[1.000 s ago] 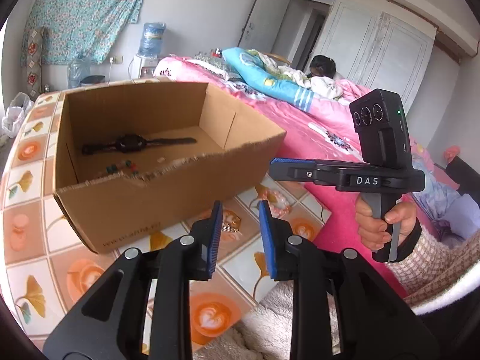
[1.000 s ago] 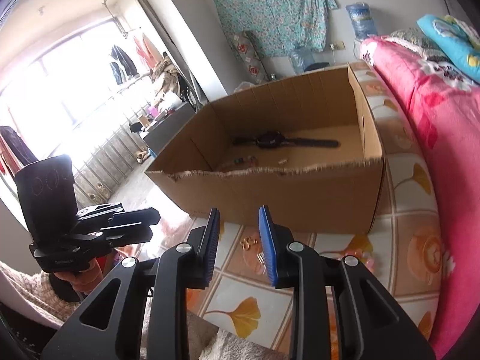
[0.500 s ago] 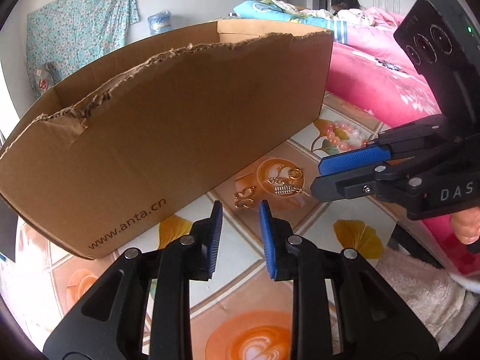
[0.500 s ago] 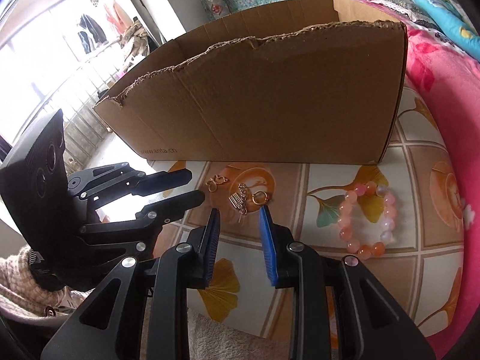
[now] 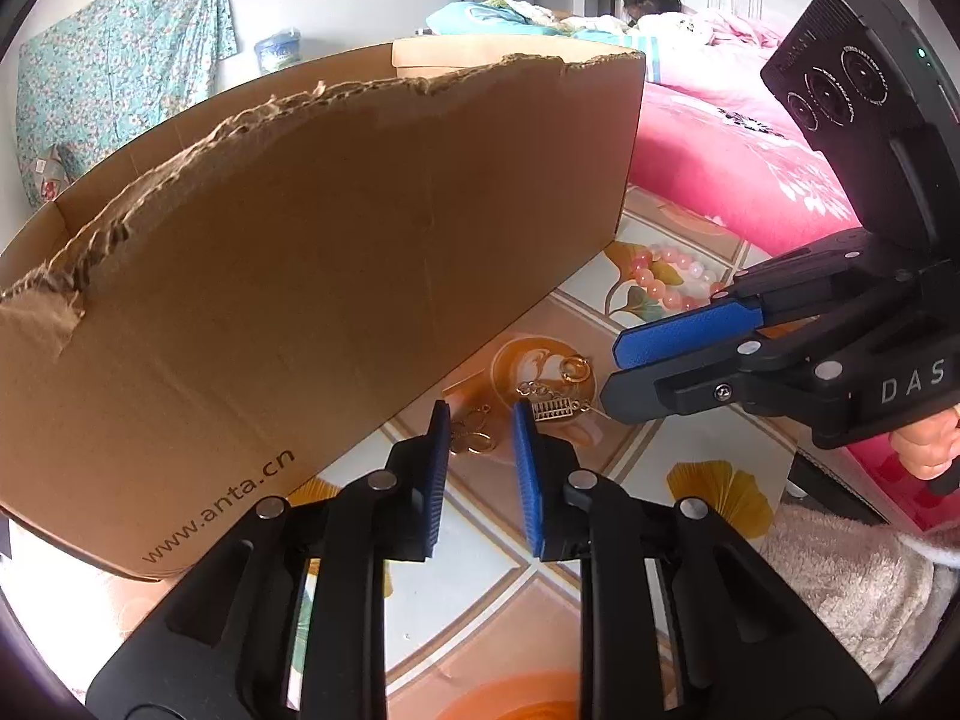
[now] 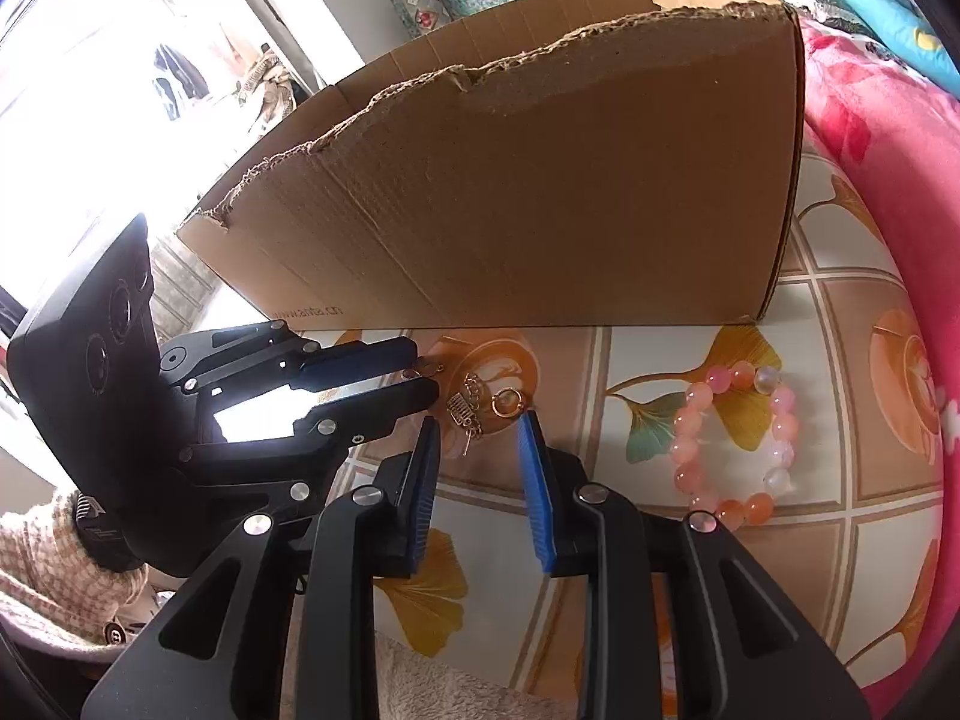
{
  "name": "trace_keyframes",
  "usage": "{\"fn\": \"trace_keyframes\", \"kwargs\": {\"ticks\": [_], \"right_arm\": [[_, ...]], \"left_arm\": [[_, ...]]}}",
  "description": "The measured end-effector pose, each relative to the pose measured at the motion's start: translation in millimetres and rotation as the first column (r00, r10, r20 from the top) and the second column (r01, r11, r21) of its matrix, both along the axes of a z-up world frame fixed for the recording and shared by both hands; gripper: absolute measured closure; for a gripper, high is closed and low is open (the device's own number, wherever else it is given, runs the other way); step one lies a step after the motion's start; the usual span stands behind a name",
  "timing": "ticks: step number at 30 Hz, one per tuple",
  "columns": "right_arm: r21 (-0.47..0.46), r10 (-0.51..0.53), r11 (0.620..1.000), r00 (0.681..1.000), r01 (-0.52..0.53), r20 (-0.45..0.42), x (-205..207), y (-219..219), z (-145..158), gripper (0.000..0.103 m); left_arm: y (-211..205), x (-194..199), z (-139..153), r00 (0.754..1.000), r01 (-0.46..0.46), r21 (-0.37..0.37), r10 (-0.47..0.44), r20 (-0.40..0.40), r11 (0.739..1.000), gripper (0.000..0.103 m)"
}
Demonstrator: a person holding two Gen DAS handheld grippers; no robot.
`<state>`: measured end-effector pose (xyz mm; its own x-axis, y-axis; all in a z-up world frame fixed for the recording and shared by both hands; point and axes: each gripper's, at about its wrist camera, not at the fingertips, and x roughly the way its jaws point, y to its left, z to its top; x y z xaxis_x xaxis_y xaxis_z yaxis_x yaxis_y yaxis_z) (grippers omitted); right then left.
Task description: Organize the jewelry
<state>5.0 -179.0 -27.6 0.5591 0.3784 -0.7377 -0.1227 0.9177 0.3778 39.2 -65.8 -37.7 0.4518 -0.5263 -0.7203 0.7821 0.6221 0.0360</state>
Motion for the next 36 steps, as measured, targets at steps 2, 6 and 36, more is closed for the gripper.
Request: {"fn": "trace_keyframes", "kwargs": {"ticks": [2, 6, 36], "right_arm": [[0.001, -0.002, 1.000, 1.000, 0.002, -0.001, 2, 0, 0, 0.076], [0.008, -0.006, 1.000, 1.000, 0.006, -0.002, 4, -2, -3, 0.076], [-0.162, 0.021, 0.987, 0.999, -0.015, 0.036, 7, 3, 0, 0.082]], "left_arm": [[0, 0, 0, 1.000, -0.001, 0.001, 0.001, 0.001, 1.000, 0.089], [-3, -1, 0, 1.000, -0.010, 0.007, 0.010, 0.008, 1.000, 0.090], [25, -9, 12, 0.991, -0.134, -0.036, 0.134, -0.026, 0.990, 0.091]]}}
